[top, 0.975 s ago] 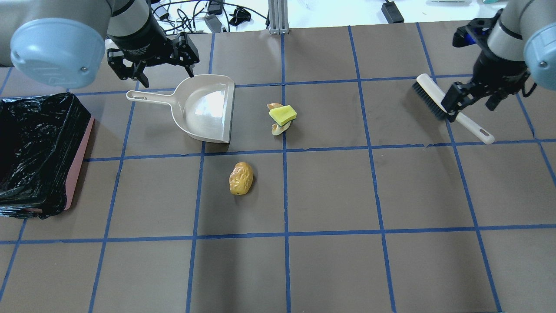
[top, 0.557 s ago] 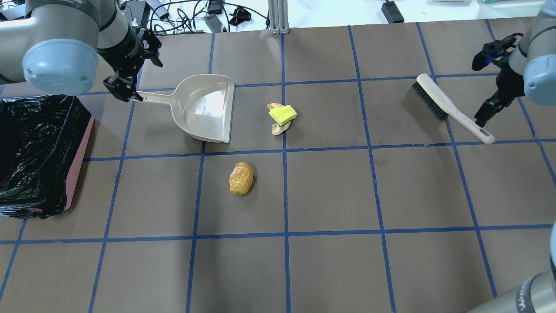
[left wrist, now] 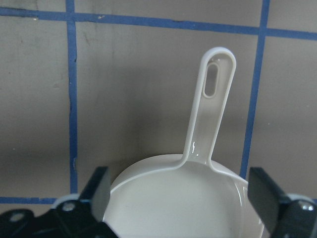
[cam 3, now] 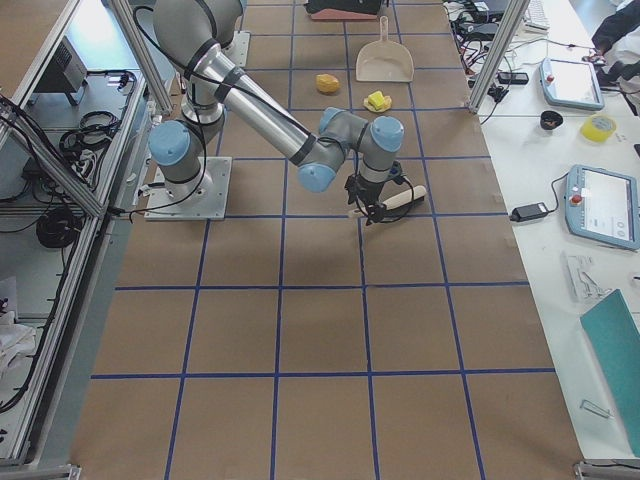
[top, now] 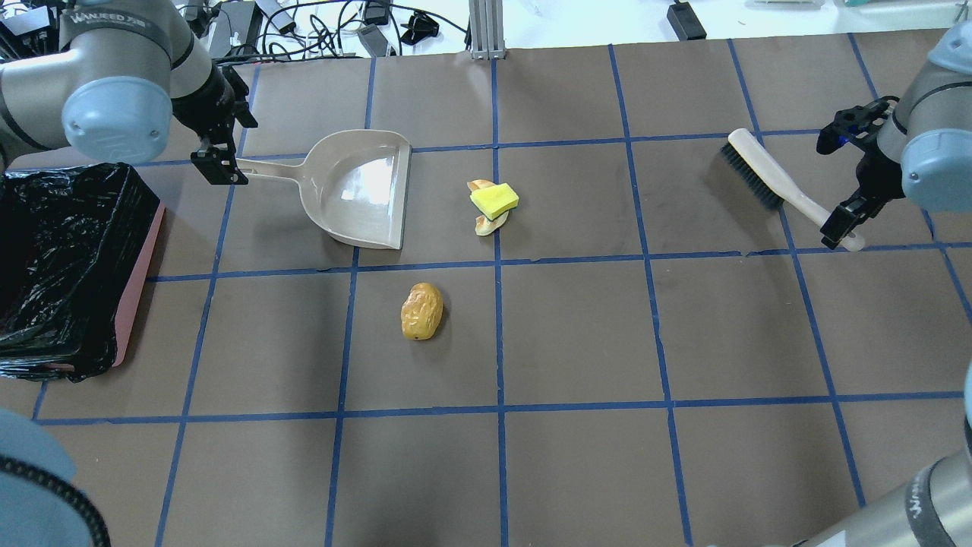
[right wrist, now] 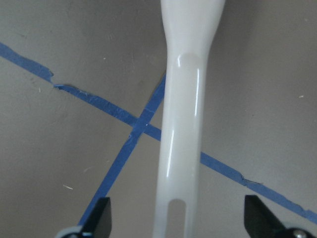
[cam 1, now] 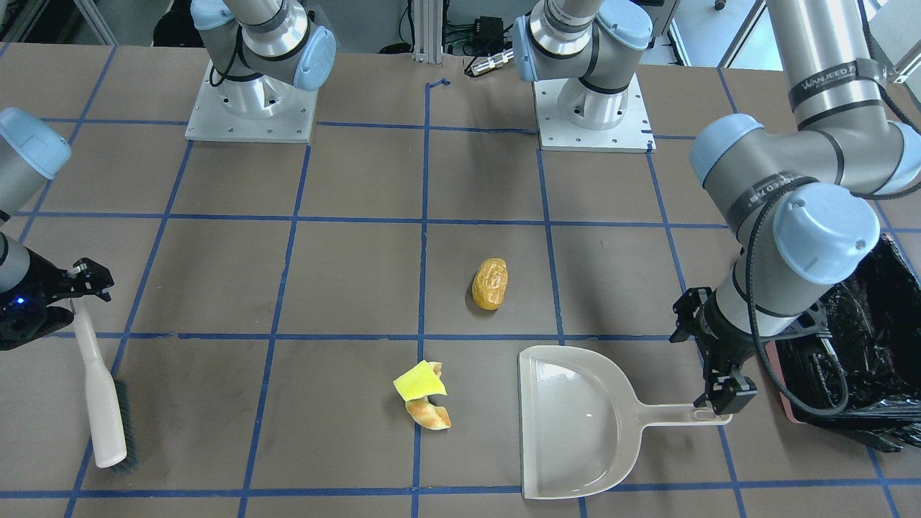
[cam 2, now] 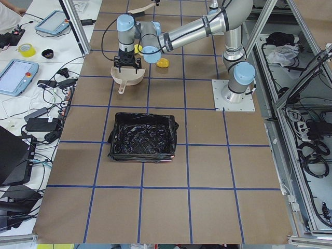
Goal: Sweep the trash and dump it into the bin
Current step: 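Grasp the white brush handle with the right gripper and lift it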
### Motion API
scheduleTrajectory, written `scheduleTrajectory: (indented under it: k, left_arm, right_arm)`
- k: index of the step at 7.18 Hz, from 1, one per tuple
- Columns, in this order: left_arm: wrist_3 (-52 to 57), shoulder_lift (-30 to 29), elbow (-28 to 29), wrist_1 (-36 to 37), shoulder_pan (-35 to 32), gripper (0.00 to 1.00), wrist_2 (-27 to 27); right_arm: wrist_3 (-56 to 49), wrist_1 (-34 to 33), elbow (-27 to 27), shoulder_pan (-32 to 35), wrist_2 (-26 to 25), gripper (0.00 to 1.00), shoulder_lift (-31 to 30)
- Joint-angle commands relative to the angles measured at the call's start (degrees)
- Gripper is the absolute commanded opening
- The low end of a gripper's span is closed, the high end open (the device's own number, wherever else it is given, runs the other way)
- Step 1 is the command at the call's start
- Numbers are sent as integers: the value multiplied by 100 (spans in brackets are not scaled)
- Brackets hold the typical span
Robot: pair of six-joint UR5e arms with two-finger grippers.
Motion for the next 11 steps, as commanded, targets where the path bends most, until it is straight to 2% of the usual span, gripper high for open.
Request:
scheduleTrajectory:
  k: [1, 2, 4, 5, 7, 8, 9, 10, 11]
  left_arm:
    - [-264, -452, 209, 94, 174, 100, -242]
    - [-238, -514, 209, 94, 279, 98, -774]
    - [129, -576, 165, 94, 525, 98, -841]
    - [175, -663, 174, 103, 543, 98, -797]
    - [289, -796, 209, 103, 544, 98, -823]
    - [716, -831, 218, 103, 544, 98, -806]
    - [738, -857, 227, 103, 544, 98, -806]
    - [747, -901, 227, 103, 544, 93, -814]
    - [660, -902, 227, 112, 544, 40, -814]
  right_arm:
    - [119, 9, -28, 6, -2, 77, -29]
    - [85, 1, -37, 6, -2, 56, -29]
    - [67, 1, -37, 6, -11, 16, -29]
    - [93, 1, -37, -3, -19, 4, -38]
    - [189, 44, -150, 49, -11, 2, -299]
    - [825, 271, -151, 180, -2, 2, -641]
    - [1893, 552, -160, 634, 7, 0, -853]
    - [3139, 676, -169, 1317, -11, 0, -872]
    - [4666, 834, -230, 1985, -89, 0, -855]
